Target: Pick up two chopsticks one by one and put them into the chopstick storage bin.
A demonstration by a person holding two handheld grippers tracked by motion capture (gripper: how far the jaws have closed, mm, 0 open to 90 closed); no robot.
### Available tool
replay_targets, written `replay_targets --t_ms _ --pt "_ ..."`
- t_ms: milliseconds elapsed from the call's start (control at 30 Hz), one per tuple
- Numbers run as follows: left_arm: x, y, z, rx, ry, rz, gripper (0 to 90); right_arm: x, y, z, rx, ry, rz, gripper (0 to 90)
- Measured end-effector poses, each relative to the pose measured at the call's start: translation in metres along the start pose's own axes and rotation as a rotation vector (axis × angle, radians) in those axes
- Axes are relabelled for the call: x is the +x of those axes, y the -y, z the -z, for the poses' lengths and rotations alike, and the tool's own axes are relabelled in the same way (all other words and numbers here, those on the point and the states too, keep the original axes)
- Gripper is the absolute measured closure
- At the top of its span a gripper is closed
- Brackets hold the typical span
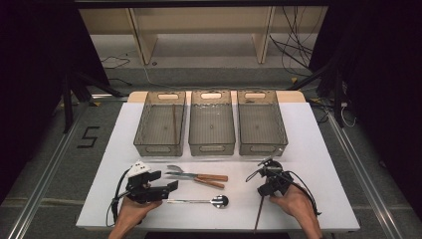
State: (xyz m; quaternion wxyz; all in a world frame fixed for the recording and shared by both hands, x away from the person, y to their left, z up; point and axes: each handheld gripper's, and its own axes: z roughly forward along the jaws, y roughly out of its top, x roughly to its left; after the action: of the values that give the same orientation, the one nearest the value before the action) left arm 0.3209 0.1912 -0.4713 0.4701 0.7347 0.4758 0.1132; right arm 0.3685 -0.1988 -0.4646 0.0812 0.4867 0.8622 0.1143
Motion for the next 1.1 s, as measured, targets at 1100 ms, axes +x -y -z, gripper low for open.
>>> replay_targets --t_ms 1100 --pt "0.0016 0.0029 -0.0050 0.022 0.008 0.007 18.3 -0.0006 -0.0033 0.0033 0.021 -0.034 0.076 85.4"
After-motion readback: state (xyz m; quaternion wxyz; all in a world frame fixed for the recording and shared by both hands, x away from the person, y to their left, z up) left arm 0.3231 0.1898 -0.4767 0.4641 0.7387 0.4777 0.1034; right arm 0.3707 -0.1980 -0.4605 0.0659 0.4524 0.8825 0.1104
